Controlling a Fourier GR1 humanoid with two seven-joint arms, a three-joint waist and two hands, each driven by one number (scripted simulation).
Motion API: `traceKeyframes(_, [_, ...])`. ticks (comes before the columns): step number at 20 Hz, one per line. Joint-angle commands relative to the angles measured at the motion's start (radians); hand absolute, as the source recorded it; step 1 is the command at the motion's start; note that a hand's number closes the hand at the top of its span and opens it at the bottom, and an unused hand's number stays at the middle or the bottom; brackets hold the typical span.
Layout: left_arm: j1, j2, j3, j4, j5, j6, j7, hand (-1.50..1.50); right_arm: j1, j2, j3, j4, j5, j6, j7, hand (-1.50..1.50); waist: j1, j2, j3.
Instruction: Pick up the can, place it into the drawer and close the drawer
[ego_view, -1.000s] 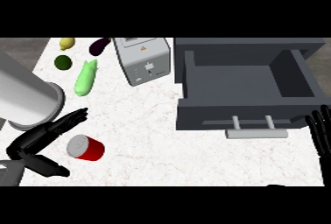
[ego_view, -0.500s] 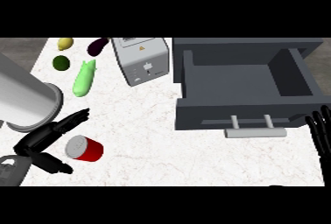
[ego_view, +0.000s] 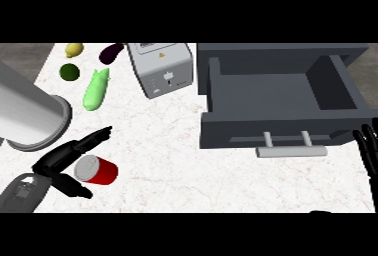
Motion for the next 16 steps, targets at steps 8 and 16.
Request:
traceKeyframes(8, [-0.065, -0.046, -0.075, 0.141, -0.014, -0.092, -0.183, -1.50, 0.005, 0.029, 0.027, -0.010, 0.034, -0.013, -0.005, -1.50, 0.007, 0.000, 0.001])
traceKeyframes(16, [-0.057, -0.036, -0.110, 0.134, -0.011, -0.080, -0.199, -1.50, 0.064, 0.016, -0.008, -0.123, -0.036, 0.010, 0.060, -1.50, 0.013, -0.006, 0.002])
